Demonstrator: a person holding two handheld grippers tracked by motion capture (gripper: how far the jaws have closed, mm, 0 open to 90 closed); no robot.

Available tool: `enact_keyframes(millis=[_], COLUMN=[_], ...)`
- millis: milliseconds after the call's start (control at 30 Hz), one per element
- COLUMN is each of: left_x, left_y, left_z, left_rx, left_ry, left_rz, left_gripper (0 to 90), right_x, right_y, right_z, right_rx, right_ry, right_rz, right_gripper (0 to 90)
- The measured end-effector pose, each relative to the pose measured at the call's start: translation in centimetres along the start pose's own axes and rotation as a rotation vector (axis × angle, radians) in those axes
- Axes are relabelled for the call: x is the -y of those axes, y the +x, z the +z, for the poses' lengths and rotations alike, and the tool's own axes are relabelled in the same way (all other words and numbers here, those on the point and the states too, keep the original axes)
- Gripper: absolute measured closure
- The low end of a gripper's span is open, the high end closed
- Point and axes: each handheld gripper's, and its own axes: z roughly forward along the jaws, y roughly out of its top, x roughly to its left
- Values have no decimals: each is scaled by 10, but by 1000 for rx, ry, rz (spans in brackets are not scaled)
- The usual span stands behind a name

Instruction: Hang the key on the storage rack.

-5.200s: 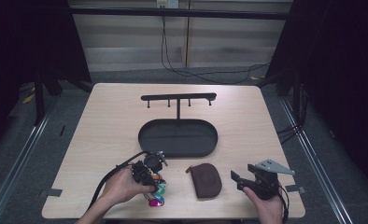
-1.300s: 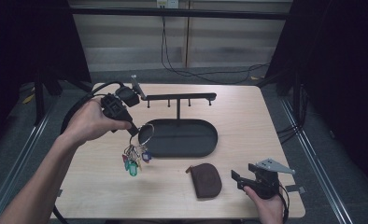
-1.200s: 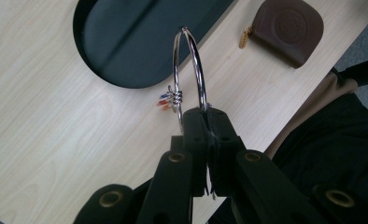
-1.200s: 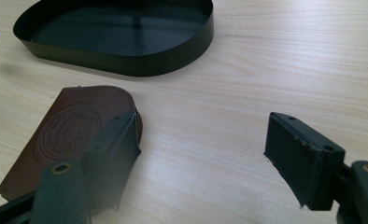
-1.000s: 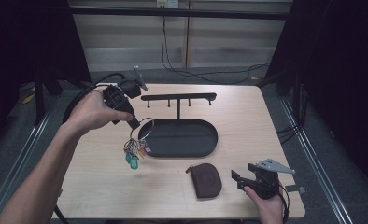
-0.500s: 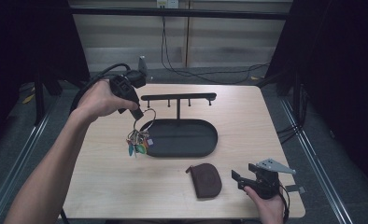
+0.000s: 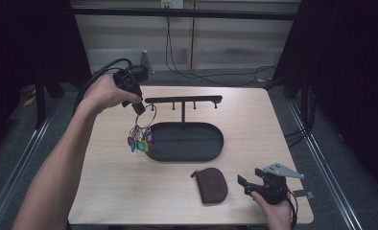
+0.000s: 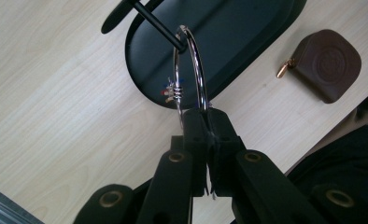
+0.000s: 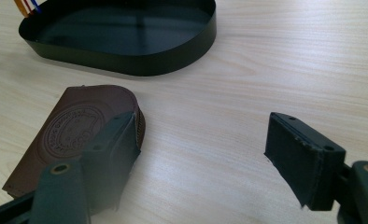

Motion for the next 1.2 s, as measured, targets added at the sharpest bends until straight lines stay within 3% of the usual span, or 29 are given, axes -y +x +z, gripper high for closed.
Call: enact_keyframes(millis=[200,500,667,733,967,1067,1200], left_x=[-4,-9,-11,-12,-10,-7,-5], left_y=[1,7,10,11,22,26,27], left_z=[5,14,16,17,29,34,36], left_rx=[-23,-74,-90,-101,-38,-45,-50], left_ry=[-2,6,-7,-4,-58,-61,-68], left_rz=[13,3,-26,-15,-39,-70,-50], left_gripper=[878,878,877,877,872,865,861], right_x=[0,0,0,0,0,0,0], right_y=[0,0,0,0,0,-2,-2], right_z=[-1,-1,-1,-1,-1,-1,-1], right_rx=[-1,-4,-12,-12,-17,-23,-24], right_ry=[-4,-6,-10,-7,-10,-9,-9], right_rz=[-2,-2,1,0,11,19,19], right_gripper=[254,253,253,252,249,249,249])
